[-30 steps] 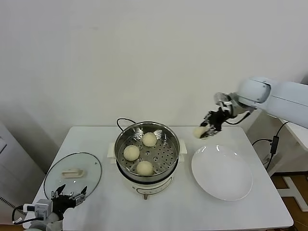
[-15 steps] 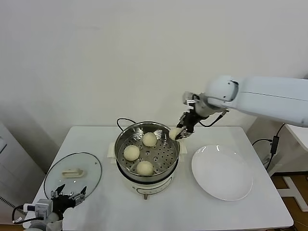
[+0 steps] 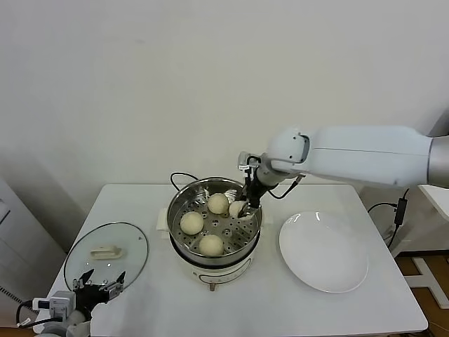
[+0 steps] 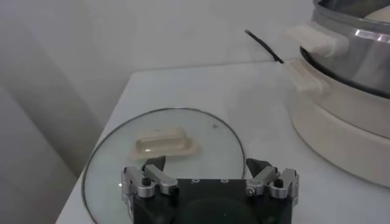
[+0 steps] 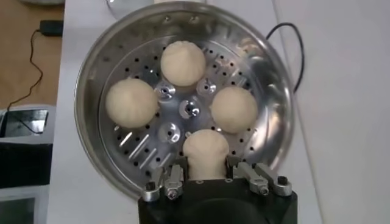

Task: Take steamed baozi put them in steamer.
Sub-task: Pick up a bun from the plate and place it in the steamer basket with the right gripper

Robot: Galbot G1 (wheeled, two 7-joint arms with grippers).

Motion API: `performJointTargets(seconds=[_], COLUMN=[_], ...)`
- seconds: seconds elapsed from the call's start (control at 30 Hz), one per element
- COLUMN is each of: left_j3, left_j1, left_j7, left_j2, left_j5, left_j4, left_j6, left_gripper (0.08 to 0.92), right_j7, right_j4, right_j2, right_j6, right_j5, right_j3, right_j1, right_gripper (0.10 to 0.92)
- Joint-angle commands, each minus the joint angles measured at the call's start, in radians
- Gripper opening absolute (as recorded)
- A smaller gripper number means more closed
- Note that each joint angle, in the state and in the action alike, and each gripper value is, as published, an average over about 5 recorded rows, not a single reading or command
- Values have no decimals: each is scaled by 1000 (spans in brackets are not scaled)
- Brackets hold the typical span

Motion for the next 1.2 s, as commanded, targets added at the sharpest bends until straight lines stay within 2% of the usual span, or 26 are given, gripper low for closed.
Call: performJointTargets(seconds=[0.03,0.3,0.6,0.83,1.0,1.2], left_j3=[-11,-14,-15,-15,-19,-28], left_j1=[13,20,22,14,11,5], left_j7=[0,0,0,-1,-2,-2], left_j2=[-5,-11,-14,-17,-26,-40], left_j5=[-1,0,0,1,1,5], left_j4=[-2,0,3,-2,-6,-5], left_j6=[-4,-8,-10,-6,-3,-3], left_gripper=[823,823,823,823,823,823], right_j7=[41,45,44,18,-5,40], right_j4=[-22,-52,-55,-52,-38,5], right_j2=[51,57,47,8,-82,-292], right_j6=[-20,-21,-25,-22,-9,47], right_j5=[-26,-70,-79,-51,-17,53], right_j3=[11,31,46,104,186,355], right_j1=[-95,-151,-147,-109,-77,-112], right_gripper=[391,400,453,637,777,822])
